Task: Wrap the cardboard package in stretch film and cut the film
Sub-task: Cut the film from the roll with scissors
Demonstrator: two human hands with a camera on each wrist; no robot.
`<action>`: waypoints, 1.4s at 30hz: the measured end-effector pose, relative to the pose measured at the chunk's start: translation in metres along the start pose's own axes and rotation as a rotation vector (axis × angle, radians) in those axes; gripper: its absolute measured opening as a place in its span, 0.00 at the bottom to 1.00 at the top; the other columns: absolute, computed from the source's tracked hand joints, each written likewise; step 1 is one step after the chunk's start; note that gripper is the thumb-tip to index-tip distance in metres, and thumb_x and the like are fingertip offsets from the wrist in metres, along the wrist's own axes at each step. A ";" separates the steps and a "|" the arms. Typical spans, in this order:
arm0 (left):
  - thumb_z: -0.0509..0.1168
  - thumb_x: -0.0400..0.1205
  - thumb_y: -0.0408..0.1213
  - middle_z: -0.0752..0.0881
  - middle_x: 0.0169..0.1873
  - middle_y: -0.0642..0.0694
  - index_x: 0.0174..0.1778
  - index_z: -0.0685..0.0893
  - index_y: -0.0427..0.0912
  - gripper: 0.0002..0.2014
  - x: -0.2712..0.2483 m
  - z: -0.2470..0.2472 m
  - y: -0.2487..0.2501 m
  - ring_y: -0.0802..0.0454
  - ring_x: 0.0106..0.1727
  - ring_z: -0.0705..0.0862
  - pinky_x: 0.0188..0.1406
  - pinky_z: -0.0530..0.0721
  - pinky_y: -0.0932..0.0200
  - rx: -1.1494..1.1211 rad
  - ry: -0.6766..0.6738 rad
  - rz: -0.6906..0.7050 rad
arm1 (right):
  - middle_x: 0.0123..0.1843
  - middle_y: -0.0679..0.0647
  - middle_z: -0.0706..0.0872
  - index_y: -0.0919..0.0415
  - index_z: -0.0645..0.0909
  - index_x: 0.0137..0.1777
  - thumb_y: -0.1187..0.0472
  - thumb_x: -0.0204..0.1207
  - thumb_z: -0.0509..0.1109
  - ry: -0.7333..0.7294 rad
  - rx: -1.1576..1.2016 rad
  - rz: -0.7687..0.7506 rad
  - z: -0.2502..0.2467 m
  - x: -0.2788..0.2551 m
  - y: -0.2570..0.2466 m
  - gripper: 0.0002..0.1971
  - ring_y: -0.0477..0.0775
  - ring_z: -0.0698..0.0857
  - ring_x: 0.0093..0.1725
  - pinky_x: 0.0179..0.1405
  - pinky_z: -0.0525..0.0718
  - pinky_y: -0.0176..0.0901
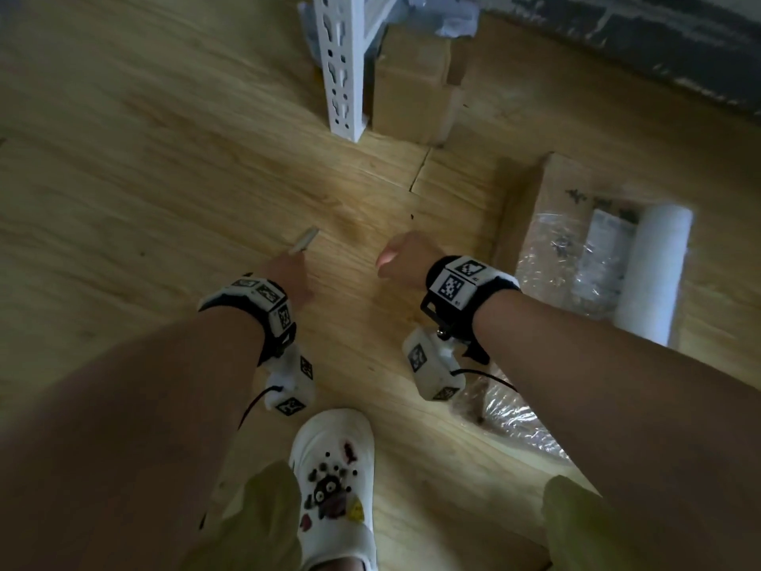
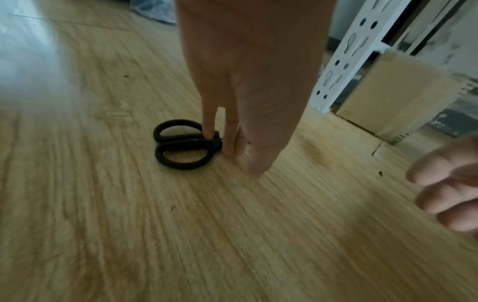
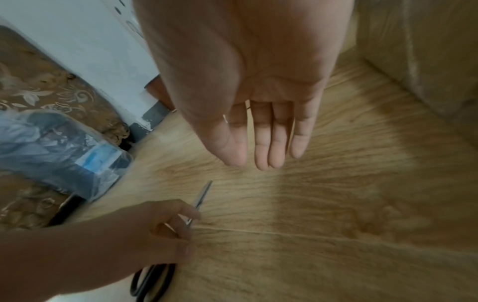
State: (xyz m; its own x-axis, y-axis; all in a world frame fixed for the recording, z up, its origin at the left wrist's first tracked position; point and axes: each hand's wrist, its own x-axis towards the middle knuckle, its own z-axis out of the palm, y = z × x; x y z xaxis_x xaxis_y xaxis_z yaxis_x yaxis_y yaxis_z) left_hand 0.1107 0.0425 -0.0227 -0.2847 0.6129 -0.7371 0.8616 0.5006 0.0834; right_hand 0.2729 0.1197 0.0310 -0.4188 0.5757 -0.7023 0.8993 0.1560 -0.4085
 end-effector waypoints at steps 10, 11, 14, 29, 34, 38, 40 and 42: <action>0.55 0.87 0.35 0.75 0.69 0.33 0.81 0.55 0.39 0.27 0.010 0.011 -0.016 0.37 0.65 0.78 0.62 0.80 0.47 0.160 0.118 -0.121 | 0.62 0.57 0.87 0.63 0.84 0.63 0.62 0.80 0.66 0.009 0.108 0.035 0.000 0.006 0.030 0.14 0.56 0.85 0.61 0.63 0.84 0.51; 0.55 0.87 0.34 0.76 0.68 0.34 0.83 0.49 0.40 0.30 0.009 0.011 -0.012 0.38 0.62 0.80 0.58 0.80 0.49 0.168 0.051 -0.086 | 0.62 0.58 0.87 0.63 0.84 0.63 0.63 0.80 0.66 0.007 0.118 0.035 0.000 0.006 0.031 0.14 0.57 0.85 0.60 0.63 0.84 0.51; 0.57 0.87 0.36 0.83 0.56 0.36 0.78 0.65 0.35 0.23 0.006 0.008 0.011 0.41 0.53 0.84 0.51 0.80 0.53 0.132 -0.049 -0.091 | 0.62 0.59 0.87 0.65 0.84 0.62 0.63 0.80 0.64 0.002 0.124 0.031 0.000 0.001 0.032 0.14 0.58 0.86 0.60 0.63 0.84 0.53; 0.66 0.78 0.30 0.90 0.43 0.35 0.40 0.85 0.34 0.04 -0.071 -0.050 0.207 0.39 0.46 0.90 0.52 0.88 0.43 -0.846 0.107 0.370 | 0.48 0.51 0.87 0.56 0.87 0.54 0.58 0.76 0.71 0.559 0.228 0.322 -0.051 -0.117 0.113 0.09 0.49 0.84 0.48 0.42 0.82 0.37; 0.69 0.76 0.30 0.89 0.47 0.30 0.37 0.83 0.34 0.04 -0.115 -0.038 0.267 0.37 0.50 0.89 0.54 0.87 0.40 -0.858 0.075 0.432 | 0.37 0.51 0.87 0.58 0.86 0.39 0.53 0.73 0.71 0.491 0.326 0.346 -0.065 -0.175 0.150 0.09 0.51 0.85 0.41 0.32 0.80 0.34; 0.68 0.78 0.30 0.88 0.38 0.37 0.35 0.81 0.37 0.06 -0.138 -0.027 0.302 0.42 0.44 0.90 0.52 0.89 0.46 -0.873 0.034 0.450 | 0.30 0.50 0.78 0.62 0.82 0.41 0.59 0.73 0.71 0.486 0.314 0.370 -0.071 -0.198 0.182 0.06 0.49 0.77 0.30 0.20 0.68 0.33; 0.68 0.79 0.28 0.87 0.38 0.39 0.38 0.81 0.37 0.04 -0.147 -0.025 0.317 0.48 0.36 0.88 0.39 0.90 0.57 -0.916 -0.013 0.473 | 0.32 0.53 0.80 0.63 0.83 0.45 0.56 0.77 0.69 0.564 0.349 0.390 -0.072 -0.207 0.198 0.09 0.50 0.76 0.29 0.22 0.70 0.35; 0.69 0.79 0.28 0.86 0.43 0.38 0.45 0.82 0.34 0.02 -0.150 -0.021 0.329 0.51 0.34 0.86 0.34 0.88 0.63 -0.899 -0.028 0.486 | 0.37 0.56 0.84 0.63 0.84 0.46 0.51 0.79 0.66 0.641 0.438 0.430 -0.071 -0.211 0.214 0.14 0.55 0.80 0.32 0.28 0.75 0.38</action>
State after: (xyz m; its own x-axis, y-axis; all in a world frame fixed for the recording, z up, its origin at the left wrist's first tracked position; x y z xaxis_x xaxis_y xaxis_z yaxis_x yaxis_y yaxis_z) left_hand 0.4282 0.1283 0.1290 0.0316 0.8634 -0.5035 0.2438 0.4818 0.8417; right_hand 0.5625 0.0890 0.1330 0.2134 0.8730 -0.4385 0.7787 -0.4231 -0.4633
